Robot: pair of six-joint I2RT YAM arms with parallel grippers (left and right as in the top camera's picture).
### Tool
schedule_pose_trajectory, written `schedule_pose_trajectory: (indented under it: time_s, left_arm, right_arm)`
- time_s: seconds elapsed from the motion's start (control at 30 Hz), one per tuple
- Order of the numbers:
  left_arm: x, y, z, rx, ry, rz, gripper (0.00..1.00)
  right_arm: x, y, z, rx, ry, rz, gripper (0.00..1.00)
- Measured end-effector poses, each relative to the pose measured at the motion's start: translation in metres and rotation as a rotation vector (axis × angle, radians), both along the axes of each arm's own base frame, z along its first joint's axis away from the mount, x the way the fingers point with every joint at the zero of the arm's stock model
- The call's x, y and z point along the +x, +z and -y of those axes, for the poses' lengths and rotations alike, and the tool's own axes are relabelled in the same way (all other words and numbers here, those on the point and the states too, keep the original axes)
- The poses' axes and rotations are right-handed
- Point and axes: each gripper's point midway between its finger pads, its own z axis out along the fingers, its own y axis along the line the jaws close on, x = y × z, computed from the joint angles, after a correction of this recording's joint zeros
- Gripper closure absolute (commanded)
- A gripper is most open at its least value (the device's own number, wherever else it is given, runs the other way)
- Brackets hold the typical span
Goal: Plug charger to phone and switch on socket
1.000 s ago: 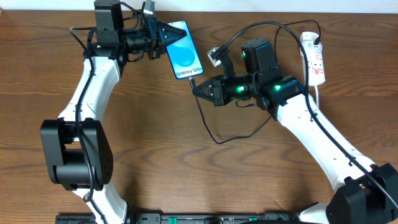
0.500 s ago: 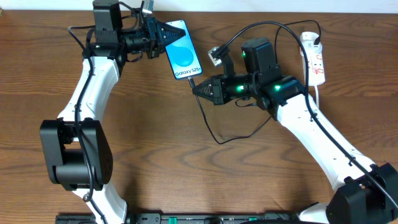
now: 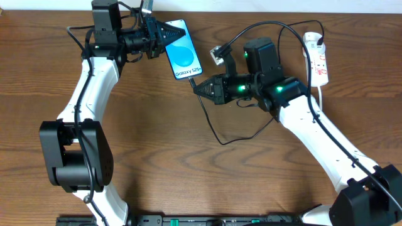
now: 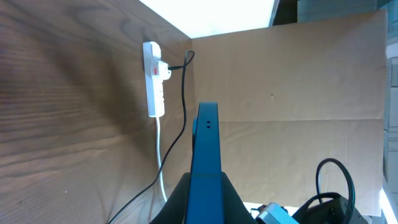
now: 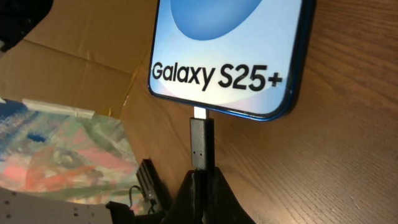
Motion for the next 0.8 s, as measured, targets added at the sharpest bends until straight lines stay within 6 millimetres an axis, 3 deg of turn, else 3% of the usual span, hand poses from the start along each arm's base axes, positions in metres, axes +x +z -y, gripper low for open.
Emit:
schedule_pose_trajectory:
  time_s: [0.23,0.8]
  left_arm:
    - [-0.0005,0.0002,0.0021,0.001,-0.004,0.002,0.93]
    - [0.0043,0.0027,0.0034,0.016,0.018,0.016,0.93]
  right_arm:
    - [-0.0022,-0.0001,-0.0105,-0.01,-0.014,0.007,0.99]
    - [0.0041,0.002,-0.011,0.009,-0.072,-0.041,0.99]
